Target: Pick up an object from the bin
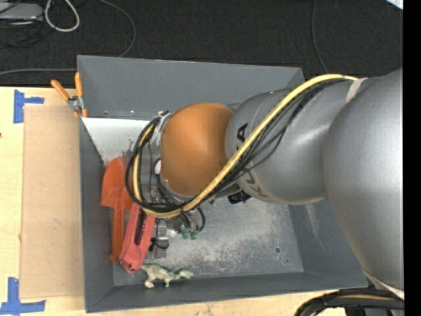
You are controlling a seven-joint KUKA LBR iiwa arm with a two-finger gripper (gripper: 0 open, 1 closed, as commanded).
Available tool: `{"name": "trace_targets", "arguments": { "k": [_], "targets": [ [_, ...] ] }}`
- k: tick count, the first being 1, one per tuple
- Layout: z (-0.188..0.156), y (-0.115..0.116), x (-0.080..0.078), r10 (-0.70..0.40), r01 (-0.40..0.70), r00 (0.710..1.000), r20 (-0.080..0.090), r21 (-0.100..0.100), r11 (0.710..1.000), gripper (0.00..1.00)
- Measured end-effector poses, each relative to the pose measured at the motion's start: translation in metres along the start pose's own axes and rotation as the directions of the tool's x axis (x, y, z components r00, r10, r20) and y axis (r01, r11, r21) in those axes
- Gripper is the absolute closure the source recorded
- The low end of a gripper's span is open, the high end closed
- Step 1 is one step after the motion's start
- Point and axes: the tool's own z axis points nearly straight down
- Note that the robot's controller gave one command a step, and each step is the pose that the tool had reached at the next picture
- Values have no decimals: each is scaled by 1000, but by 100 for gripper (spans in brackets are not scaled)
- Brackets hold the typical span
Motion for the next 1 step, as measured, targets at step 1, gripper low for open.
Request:
{"name": "trace_targets", "arguments": {
  "k": [1],
  "targets": [
    [-5,-1,-2,6,-6,1000,7,-2,1000,0]
  ]
}}
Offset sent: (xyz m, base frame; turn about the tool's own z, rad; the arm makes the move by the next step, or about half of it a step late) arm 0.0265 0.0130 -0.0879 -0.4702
